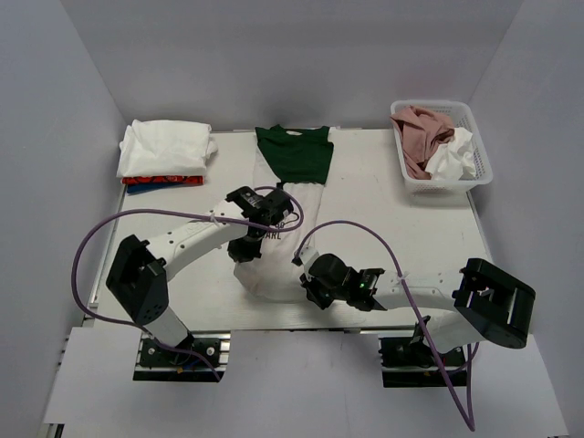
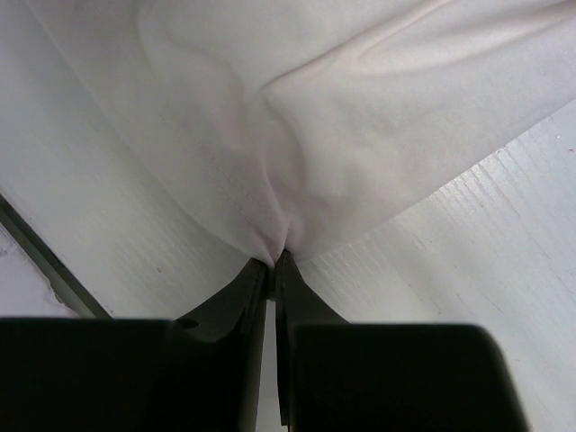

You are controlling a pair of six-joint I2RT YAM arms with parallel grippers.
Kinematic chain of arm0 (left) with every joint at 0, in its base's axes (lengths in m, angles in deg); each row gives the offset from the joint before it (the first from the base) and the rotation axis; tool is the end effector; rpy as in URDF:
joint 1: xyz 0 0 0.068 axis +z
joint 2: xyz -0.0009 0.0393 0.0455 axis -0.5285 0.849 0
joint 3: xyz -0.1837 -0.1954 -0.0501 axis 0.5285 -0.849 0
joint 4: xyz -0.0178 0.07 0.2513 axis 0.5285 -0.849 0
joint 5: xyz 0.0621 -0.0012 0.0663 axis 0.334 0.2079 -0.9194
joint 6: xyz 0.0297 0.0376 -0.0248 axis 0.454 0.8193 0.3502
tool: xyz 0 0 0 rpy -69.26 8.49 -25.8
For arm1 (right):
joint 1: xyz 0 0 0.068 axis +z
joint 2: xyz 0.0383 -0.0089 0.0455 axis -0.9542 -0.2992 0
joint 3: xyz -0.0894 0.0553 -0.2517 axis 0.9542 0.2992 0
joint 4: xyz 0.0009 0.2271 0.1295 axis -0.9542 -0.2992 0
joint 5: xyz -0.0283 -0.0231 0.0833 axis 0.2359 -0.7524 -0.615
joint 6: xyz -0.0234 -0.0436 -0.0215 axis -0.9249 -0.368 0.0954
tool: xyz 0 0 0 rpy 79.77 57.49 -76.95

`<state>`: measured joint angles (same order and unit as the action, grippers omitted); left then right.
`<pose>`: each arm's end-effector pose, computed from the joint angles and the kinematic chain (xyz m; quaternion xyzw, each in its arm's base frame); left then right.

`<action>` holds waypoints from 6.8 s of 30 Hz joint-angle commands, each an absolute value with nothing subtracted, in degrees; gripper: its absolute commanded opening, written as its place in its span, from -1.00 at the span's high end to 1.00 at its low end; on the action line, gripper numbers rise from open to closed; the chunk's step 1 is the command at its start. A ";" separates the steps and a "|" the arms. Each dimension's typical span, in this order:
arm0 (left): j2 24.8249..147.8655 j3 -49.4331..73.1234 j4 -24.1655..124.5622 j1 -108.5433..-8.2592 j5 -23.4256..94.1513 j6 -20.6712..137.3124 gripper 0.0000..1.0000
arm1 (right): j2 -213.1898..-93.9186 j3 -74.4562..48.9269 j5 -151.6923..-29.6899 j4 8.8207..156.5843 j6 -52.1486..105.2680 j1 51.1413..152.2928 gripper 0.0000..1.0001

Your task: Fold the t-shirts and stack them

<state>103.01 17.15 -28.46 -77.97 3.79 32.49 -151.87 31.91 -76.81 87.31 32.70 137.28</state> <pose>0.2041 -0.1915 0.2670 0.0759 0.9764 0.1573 0.1271 0.1134 0.2307 0.1529 -0.3827 0.8375 0.2034 0.3327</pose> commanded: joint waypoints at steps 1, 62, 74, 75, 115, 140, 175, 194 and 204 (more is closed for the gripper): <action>103.74 14.31 -31.28 -78.56 5.73 36.05 0.67 | -152.81 33.51 -75.84 85.06 32.66 137.54 0.81; 85.92 -28.68 19.09 -70.31 33.08 26.92 0.67 | -158.34 15.15 -82.08 61.77 53.76 133.50 -0.81; 78.27 -28.68 18.21 -70.31 30.62 27.45 1.00 | -164.84 13.12 -86.22 63.70 49.54 133.06 0.79; 77.13 -28.68 18.21 -70.31 30.10 27.45 1.00 | -164.85 12.78 -85.61 63.26 49.54 133.15 0.90; 122.80 29.57 21.65 -56.96 15.32 41.69 1.00 | -190.50 -34.50 -67.31 61.24 41.28 108.19 1.00; 108.59 5.88 21.28 -49.13 22.34 39.41 -0.94 | -176.10 -5.87 -88.14 78.43 53.75 106.07 -0.81; 79.45 -13.12 20.58 -49.66 47.39 37.47 1.00 | -153.08 11.80 -104.05 64.26 46.29 107.48 1.00; 86.77 4.09 22.44 -47.99 39.24 35.37 1.00 | -152.01 -2.34 -93.42 62.55 47.61 104.67 1.00; 108.22 22.36 20.76 -46.32 33.34 35.36 1.00 | -168.35 -13.24 -103.43 66.07 50.94 97.04 1.00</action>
<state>106.07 18.04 20.65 -48.22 37.80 35.33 -165.68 -9.97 -98.89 64.75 49.81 99.49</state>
